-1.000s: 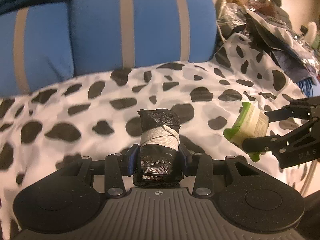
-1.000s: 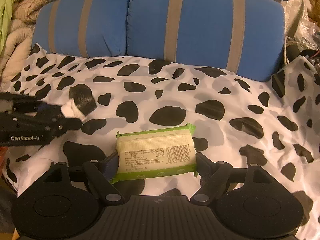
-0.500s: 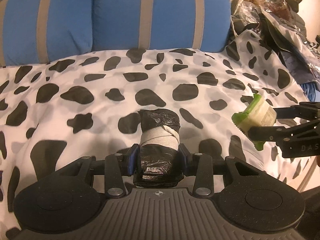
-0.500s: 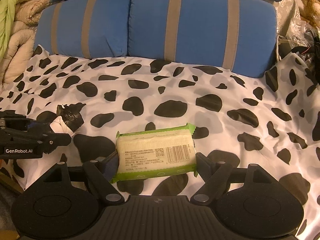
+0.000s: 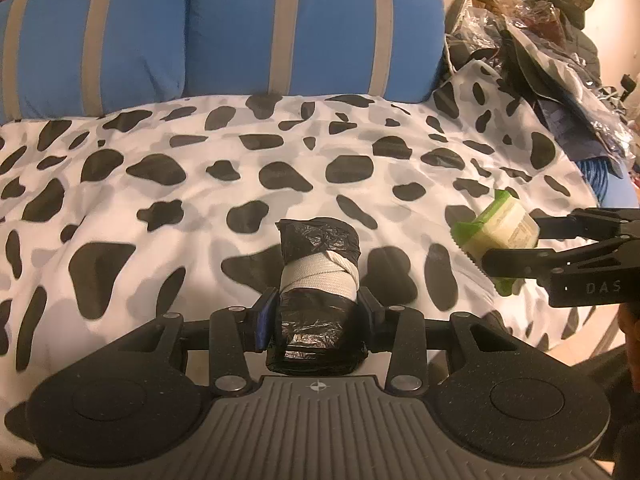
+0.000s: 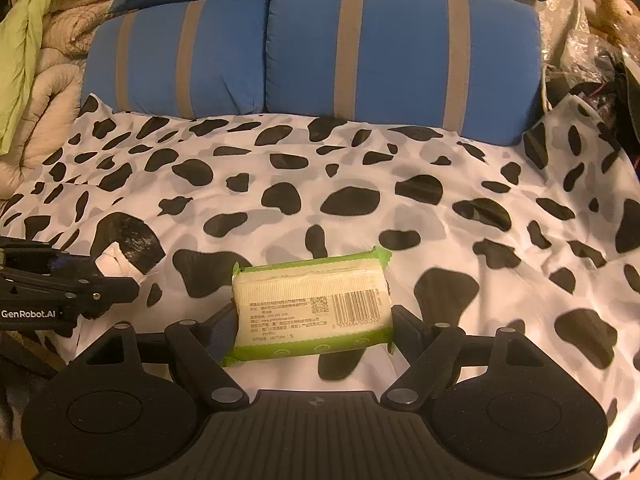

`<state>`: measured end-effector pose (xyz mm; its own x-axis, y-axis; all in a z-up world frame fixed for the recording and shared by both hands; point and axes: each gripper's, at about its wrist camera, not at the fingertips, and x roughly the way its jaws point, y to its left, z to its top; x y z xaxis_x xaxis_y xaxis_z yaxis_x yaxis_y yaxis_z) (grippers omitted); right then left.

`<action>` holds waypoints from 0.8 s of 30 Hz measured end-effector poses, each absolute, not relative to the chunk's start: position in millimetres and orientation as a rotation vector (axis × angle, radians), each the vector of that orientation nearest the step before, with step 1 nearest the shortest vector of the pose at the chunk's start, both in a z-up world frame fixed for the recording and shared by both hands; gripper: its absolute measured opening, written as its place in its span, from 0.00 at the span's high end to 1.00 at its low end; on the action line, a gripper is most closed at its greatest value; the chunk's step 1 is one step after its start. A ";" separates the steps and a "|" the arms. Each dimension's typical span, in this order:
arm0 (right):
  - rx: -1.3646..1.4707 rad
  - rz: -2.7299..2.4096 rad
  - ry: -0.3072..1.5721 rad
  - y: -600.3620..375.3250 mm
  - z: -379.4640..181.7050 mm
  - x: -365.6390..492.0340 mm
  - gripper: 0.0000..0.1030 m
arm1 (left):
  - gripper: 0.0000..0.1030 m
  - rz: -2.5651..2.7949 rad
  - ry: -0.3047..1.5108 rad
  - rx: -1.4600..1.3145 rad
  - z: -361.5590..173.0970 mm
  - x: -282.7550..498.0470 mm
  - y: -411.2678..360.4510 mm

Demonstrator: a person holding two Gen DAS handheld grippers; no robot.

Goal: Organize soft objects
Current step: 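Carry the black bundle with the left gripper while the right carries the wipes to the box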

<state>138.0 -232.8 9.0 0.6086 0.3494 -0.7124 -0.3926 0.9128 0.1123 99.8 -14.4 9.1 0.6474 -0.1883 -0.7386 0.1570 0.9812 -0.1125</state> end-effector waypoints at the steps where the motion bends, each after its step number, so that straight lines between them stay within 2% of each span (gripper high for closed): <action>1: -0.051 0.428 0.810 -234.8 9.5 133.8 0.21 | 0.61 -0.198 0.846 -0.043 9.7 96.6 -14.7; 11: -0.042 0.449 0.820 -232.2 14.7 96.5 0.21 | 0.61 -0.239 0.868 -0.065 14.3 61.4 -21.3; 24: -0.090 0.480 0.973 -227.6 -3.3 55.9 0.21 | 0.61 -0.324 1.002 -0.093 5.5 27.5 -30.1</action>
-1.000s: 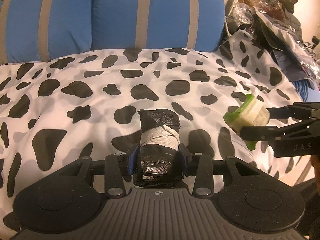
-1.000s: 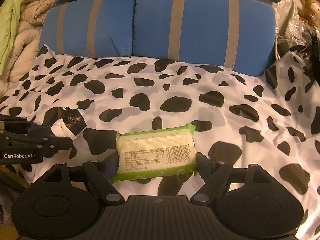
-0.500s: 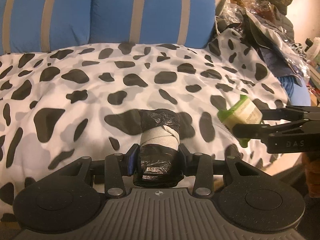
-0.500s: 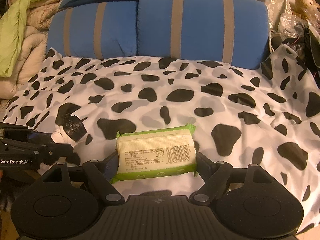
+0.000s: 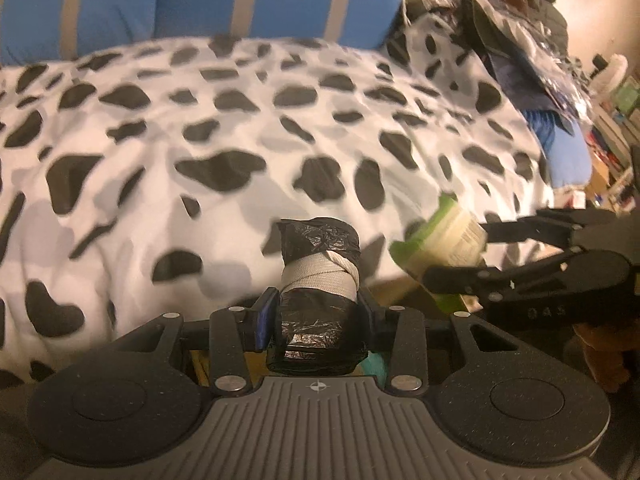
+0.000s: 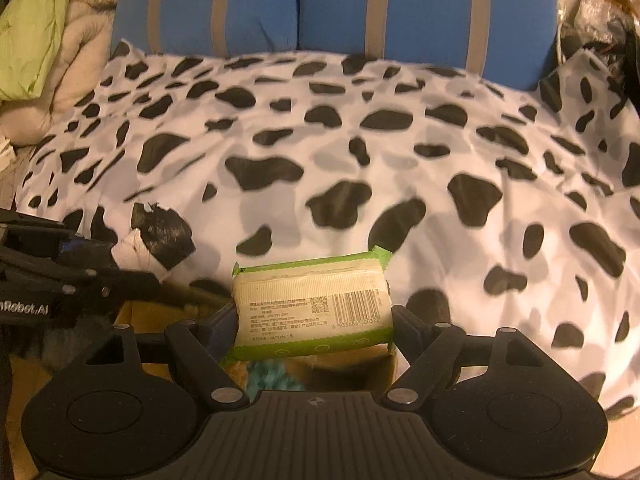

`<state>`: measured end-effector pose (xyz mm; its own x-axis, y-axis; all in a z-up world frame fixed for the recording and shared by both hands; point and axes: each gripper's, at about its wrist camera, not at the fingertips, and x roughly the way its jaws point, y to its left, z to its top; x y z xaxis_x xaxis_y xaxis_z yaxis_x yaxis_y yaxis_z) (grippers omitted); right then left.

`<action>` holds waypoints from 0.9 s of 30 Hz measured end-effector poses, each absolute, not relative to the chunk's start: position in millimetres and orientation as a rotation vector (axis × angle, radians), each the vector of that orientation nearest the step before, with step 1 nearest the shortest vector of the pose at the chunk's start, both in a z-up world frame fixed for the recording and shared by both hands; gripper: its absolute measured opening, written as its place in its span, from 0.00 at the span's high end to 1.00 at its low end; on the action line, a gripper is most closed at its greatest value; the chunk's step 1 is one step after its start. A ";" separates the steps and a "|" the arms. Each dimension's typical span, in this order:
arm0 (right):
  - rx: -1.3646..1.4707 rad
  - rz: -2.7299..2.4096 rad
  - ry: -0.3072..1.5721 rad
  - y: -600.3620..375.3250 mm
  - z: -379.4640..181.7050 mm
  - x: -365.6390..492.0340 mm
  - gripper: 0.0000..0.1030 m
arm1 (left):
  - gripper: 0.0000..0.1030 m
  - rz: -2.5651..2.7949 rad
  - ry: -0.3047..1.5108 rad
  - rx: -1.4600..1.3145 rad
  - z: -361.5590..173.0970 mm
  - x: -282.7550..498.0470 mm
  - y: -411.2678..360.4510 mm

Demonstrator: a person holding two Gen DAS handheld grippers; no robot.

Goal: Organize soft objects
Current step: 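Carry the black bundle with the left gripper while the right carries the wipes to the box, then open the left gripper to drop the bundle while the right releases the wipes into the box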

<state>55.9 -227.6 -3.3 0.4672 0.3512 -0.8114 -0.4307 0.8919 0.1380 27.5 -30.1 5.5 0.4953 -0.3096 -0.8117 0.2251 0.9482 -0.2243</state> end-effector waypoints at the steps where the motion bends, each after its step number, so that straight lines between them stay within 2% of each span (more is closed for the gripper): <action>1: -0.090 0.478 0.988 -227.8 -4.8 54.6 0.21 | 0.61 -0.342 1.023 -0.095 3.7 25.4 -31.2; 11: -0.091 0.469 1.058 -226.9 -9.6 46.7 0.21 | 0.58 -0.468 1.168 -0.091 -10.1 16.6 -41.4; 13: -0.100 0.474 1.068 -225.6 -10.9 46.4 0.21 | 0.50 -0.477 1.187 -0.087 -11.6 16.8 -43.2; 14: -0.103 0.473 1.073 -225.5 -11.8 46.5 0.21 | 0.40 -0.480 1.196 -0.089 -12.6 16.9 -43.1; 16: -0.104 0.468 1.084 -226.0 -13.6 47.8 0.21 | 0.30 -0.467 1.204 -0.091 -13.5 16.6 -41.9; 27: -0.120 0.496 1.125 -221.0 -19.5 48.2 0.21 | 0.30 -0.343 1.225 -0.124 -15.4 22.1 -30.0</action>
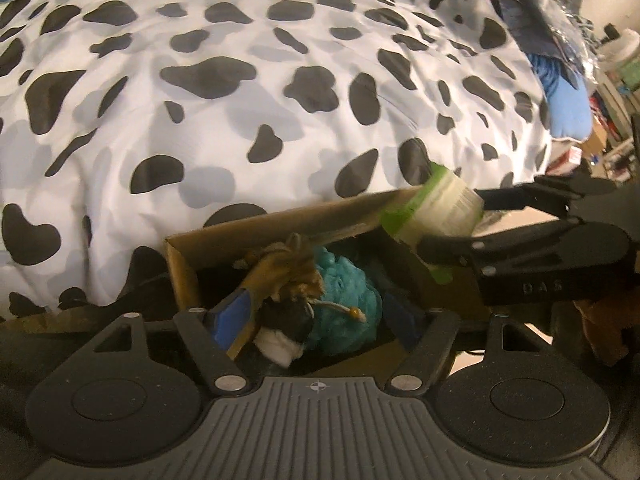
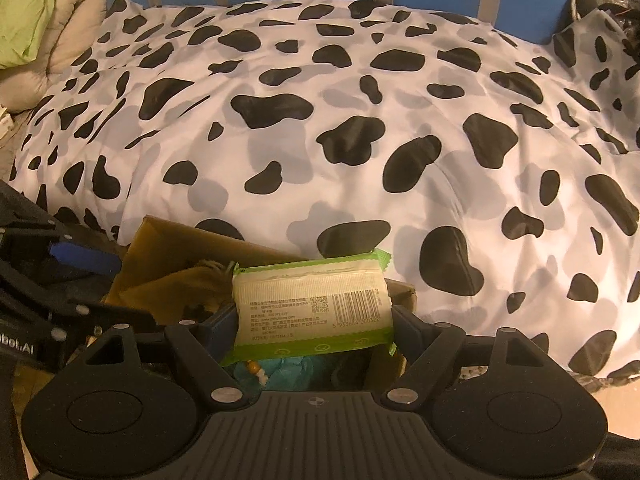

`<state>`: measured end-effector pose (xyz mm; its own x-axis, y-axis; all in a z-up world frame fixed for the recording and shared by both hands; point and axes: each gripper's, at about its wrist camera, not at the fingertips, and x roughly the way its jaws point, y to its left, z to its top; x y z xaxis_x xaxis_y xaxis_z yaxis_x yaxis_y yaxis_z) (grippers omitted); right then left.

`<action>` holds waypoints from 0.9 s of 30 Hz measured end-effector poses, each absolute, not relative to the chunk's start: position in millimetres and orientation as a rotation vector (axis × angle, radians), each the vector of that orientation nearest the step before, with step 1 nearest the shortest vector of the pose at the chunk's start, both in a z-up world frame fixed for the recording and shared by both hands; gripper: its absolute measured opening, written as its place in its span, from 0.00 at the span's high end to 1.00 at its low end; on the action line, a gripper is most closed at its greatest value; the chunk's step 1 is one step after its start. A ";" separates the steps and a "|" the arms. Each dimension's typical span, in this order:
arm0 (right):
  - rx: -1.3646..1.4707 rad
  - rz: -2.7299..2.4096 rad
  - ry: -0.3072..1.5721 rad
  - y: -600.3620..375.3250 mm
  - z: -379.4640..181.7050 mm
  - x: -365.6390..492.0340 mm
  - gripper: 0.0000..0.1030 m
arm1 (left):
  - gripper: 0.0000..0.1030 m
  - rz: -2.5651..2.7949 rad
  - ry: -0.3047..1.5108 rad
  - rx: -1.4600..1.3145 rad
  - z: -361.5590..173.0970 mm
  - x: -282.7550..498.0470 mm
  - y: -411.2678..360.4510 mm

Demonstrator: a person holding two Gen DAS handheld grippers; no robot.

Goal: Organize soft objects
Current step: 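Open the left gripper to drop the bundle while the right releases the wipes into the box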

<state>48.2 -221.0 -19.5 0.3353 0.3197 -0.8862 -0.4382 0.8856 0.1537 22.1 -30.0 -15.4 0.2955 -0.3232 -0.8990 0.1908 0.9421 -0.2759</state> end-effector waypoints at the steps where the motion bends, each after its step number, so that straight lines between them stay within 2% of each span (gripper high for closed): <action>1: -0.120 0.500 1.127 -220.4 -19.7 48.3 0.20 | 0.30 -0.338 1.223 -0.130 -15.0 22.2 -28.9; 3: -0.125 0.504 1.123 -218.7 -19.5 48.9 0.17 | 0.30 -0.331 1.221 -0.137 -14.6 23.3 -27.7; 5: -0.121 0.503 1.116 -218.3 -18.0 49.7 0.06 | 0.30 -0.322 1.219 -0.138 -14.6 23.9 -26.3; 10: -0.119 0.472 1.125 -218.9 -19.7 53.0 0.00 | 0.30 -0.296 1.223 -0.137 -15.6 24.0 -23.8; 23: -0.091 0.361 1.181 -227.0 -27.6 58.5 0.00 | 0.28 -0.162 1.213 -0.077 -17.7 22.3 -22.1; 25: -0.091 0.348 1.190 -225.3 -27.9 56.4 0.00 | 0.19 -0.135 1.206 -0.052 -16.9 21.4 -23.3; 27: -0.107 0.334 1.200 -222.7 -29.0 54.2 0.00 | 0.18 -0.108 1.199 -0.030 -15.7 20.4 -24.6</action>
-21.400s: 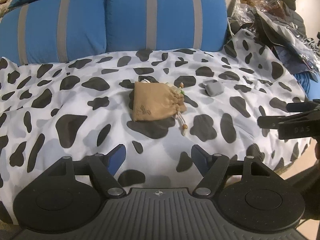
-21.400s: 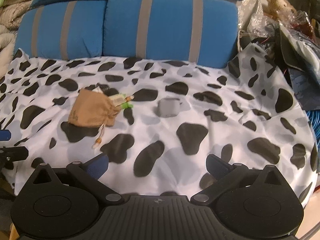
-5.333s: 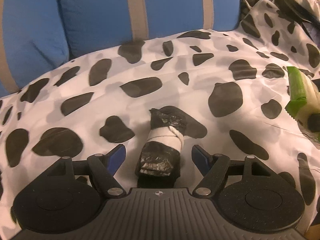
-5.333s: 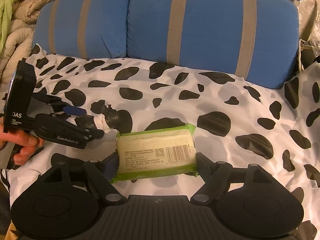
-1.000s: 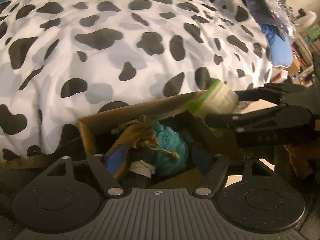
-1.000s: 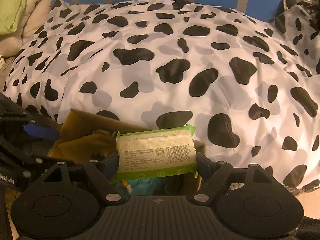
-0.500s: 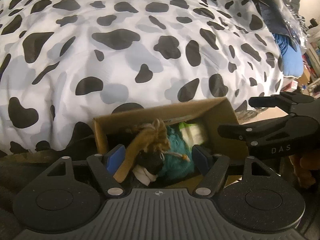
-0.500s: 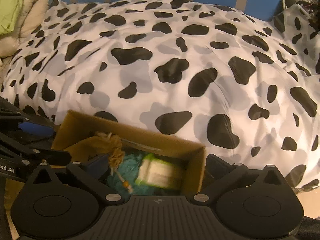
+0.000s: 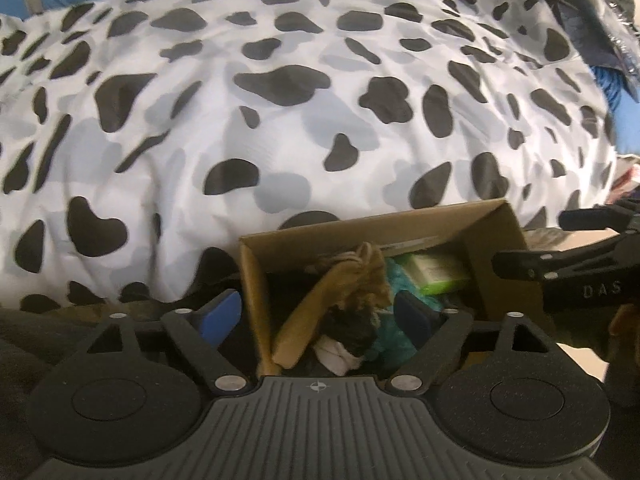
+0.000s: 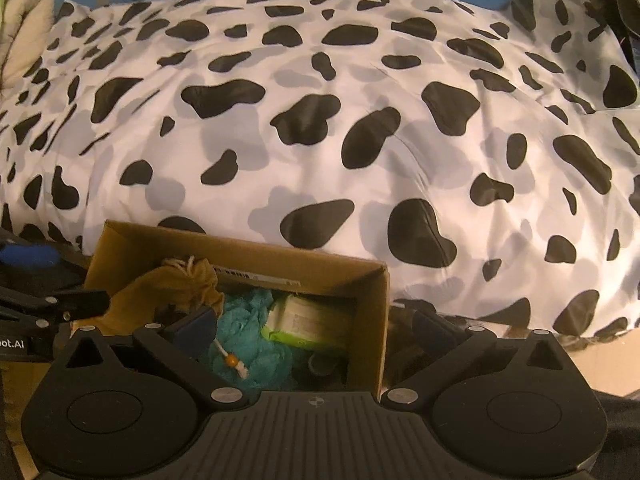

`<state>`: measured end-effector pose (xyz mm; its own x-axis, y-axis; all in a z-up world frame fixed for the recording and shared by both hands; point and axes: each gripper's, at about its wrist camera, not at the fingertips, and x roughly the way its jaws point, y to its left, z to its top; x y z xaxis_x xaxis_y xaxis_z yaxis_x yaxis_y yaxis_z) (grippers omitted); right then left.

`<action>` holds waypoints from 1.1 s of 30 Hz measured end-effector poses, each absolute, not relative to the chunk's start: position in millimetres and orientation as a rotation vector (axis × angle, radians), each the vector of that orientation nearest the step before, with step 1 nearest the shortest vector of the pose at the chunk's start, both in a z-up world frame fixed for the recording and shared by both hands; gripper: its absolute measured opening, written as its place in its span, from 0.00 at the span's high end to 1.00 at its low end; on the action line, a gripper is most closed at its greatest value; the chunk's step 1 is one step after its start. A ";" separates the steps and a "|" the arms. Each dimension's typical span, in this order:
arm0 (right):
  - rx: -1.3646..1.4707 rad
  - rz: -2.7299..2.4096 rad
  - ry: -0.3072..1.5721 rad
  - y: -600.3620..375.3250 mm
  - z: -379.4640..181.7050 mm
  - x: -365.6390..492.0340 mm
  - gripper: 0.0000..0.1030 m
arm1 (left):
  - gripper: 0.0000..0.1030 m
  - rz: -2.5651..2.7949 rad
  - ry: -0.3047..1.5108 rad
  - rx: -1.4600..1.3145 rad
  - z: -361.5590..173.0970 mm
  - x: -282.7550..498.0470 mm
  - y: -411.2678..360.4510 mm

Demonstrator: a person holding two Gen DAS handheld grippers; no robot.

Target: Organize soft objects

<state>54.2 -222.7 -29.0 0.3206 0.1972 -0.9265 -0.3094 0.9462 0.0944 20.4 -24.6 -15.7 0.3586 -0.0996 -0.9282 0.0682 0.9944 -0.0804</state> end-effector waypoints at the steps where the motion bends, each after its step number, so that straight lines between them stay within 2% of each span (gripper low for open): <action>1: -0.111 0.326 1.206 -222.0 -29.8 53.7 0.00 | 0.18 -0.094 1.196 -0.023 -15.3 19.8 -24.5; 4: -0.108 0.297 1.228 -222.6 -31.7 51.9 0.00 | 0.16 -0.040 1.197 -0.005 -15.6 17.9 -22.9; 6: -0.097 0.281 1.236 -223.5 -31.6 51.0 0.00 | 0.12 -0.005 1.207 0.005 -16.9 17.7 -21.4; 8: -0.082 0.263 1.242 -225.1 -30.8 49.5 0.00 | 0.03 0.019 1.211 0.000 -17.9 16.7 -19.7; 10: -0.068 0.249 1.255 -225.9 -31.1 47.5 0.00 | 0.00 0.035 1.219 -0.007 -18.9 15.4 -18.1; 16: -0.064 0.234 1.300 -223.1 -34.6 39.3 0.00 | 0.00 0.067 1.313 -0.018 -31.3 11.5 -20.5; 33: -0.140 0.207 1.427 -215.0 -53.5 32.5 0.00 | 0.00 0.070 1.375 -0.010 -38.2 12.7 -21.5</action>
